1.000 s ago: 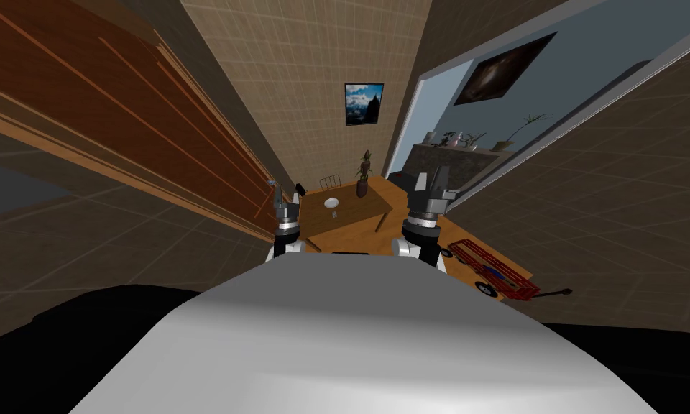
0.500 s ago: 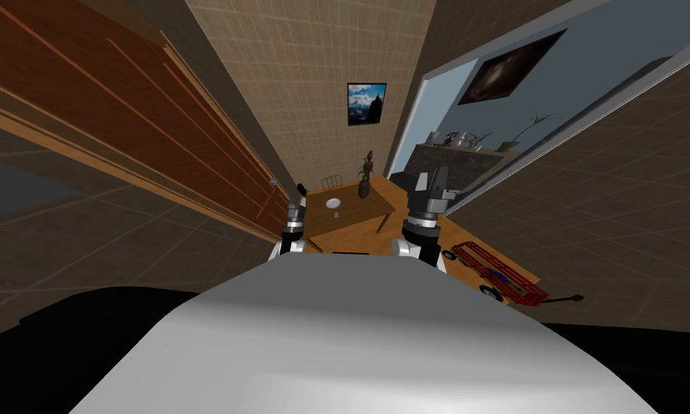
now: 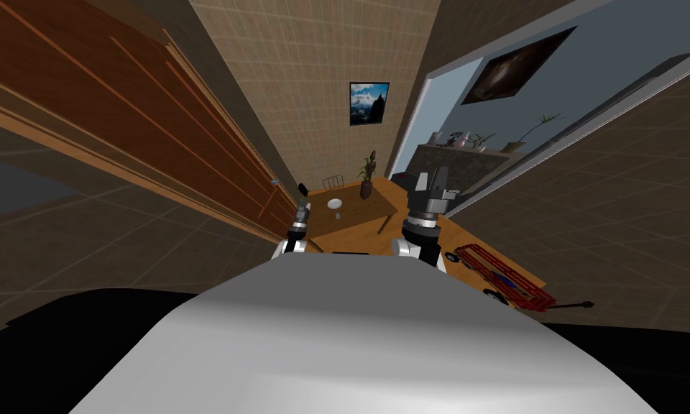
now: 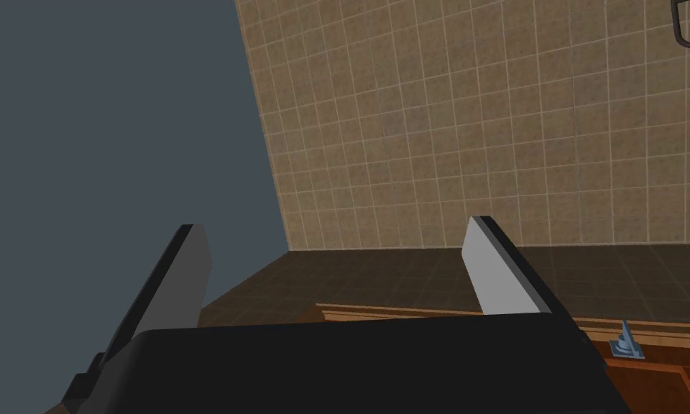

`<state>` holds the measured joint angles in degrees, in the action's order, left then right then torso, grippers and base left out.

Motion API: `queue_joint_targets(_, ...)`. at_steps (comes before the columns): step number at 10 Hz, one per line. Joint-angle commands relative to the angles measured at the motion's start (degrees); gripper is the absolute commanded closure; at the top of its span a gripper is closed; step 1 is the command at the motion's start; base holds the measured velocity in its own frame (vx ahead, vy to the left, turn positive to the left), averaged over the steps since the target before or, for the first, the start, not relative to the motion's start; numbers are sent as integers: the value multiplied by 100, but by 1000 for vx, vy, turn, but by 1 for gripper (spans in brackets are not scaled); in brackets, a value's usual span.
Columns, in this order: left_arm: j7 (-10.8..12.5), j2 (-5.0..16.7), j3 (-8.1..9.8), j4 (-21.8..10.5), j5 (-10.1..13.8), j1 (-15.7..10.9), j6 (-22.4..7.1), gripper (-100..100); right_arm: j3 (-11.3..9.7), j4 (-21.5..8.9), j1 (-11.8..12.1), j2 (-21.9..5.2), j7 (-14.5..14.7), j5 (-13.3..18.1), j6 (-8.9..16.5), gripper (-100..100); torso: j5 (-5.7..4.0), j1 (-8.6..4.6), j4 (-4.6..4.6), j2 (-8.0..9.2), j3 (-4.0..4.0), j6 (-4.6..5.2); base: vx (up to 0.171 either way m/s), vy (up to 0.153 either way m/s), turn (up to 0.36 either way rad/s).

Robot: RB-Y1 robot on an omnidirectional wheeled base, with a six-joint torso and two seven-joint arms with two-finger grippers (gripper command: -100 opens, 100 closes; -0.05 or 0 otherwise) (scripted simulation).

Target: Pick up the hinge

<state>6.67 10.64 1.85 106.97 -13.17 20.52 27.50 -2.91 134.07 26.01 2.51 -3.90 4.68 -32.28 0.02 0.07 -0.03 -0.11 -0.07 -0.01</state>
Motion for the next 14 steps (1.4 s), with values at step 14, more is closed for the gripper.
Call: queue_joint_targets(14, -207, 133, -18, -2378, -1311, -967, -755, -100, -1, 0, 0, 1, 0, 0, 0, 0, -5, -21, 0, -1, -1, 1, 24, -6, 0)
